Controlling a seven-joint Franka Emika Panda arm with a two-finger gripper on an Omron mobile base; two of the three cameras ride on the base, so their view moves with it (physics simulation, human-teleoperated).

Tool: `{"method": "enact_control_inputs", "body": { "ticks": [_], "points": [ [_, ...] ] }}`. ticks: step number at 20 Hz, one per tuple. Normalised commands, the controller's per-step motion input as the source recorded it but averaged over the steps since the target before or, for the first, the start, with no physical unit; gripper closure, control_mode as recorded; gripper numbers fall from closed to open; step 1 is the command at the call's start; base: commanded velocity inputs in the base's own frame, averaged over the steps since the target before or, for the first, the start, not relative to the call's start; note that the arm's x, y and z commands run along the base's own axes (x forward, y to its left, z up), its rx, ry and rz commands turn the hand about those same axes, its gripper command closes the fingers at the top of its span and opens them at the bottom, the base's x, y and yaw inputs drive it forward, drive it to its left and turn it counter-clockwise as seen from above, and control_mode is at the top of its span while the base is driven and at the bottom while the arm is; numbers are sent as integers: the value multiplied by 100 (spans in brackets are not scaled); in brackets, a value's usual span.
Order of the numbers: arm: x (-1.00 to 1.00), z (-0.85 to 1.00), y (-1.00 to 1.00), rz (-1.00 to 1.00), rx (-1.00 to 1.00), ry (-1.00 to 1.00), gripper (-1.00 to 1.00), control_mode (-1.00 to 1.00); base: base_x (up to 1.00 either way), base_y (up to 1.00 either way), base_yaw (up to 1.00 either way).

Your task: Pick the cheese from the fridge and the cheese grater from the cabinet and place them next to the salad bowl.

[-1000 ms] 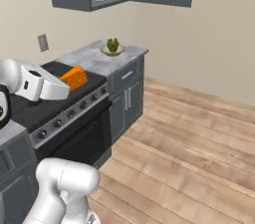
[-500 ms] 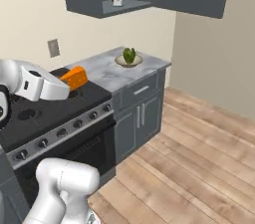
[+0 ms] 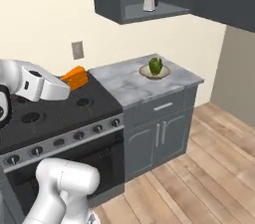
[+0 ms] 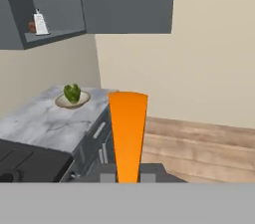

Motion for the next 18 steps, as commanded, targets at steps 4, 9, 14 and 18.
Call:
{"method": "enact_control_inputs", "body": {
  "ticks": [4,9,14,18],
  "points": [
    [0,0,0,0,0,0,100,100,48,-51,47],
    [0,0,0,0,0,0,100,100,49,-63,46],
    [0,0,0,0,0,0,100,100,39,-62,43],
    [0,0,0,0,0,0,100,100,35,-48,41]
  ]
}}
